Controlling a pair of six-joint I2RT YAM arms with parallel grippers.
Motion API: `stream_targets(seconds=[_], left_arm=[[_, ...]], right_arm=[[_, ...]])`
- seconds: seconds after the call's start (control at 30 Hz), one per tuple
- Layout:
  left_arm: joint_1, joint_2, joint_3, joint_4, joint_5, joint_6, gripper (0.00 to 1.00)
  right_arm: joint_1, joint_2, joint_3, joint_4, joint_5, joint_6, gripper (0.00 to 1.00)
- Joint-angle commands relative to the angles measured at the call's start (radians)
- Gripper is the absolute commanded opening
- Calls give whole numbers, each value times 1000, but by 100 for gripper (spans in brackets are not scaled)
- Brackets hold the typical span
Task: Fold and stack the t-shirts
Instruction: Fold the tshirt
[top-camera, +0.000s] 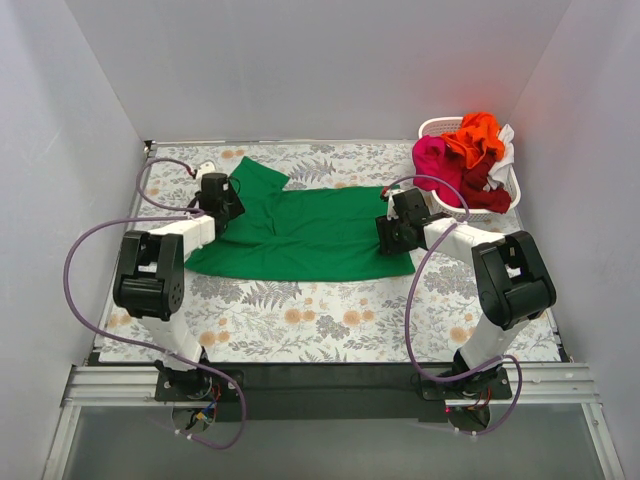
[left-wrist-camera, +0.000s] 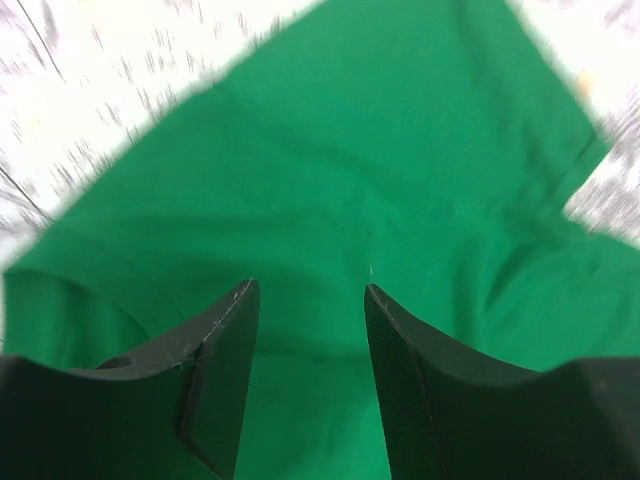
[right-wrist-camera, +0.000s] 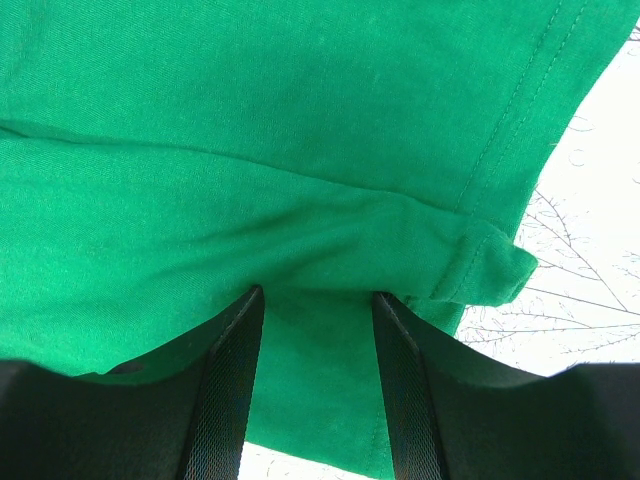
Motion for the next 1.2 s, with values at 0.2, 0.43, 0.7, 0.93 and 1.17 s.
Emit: stream_targets(seconds=[0.2, 0.43, 0.7, 0.93, 1.17], left_arm=[[-32, -138, -170, 10, 156, -49, 44], [-117, -240, -287, 4, 62, -78, 44], [-144, -342, -304, -5, -135, -60, 45], [-65, -266, -232, -40, -195, -57, 46], [-32, -205, -235, -31, -243, -48, 47]], right_arm=[[8, 52, 15, -48, 10, -5, 43], [14, 63, 22, -48, 7, -5, 43], [19, 63, 22, -49, 8, -5, 43], [20, 41, 10, -49, 14, -5, 43], [20, 38, 11, -51, 13, -5, 43]])
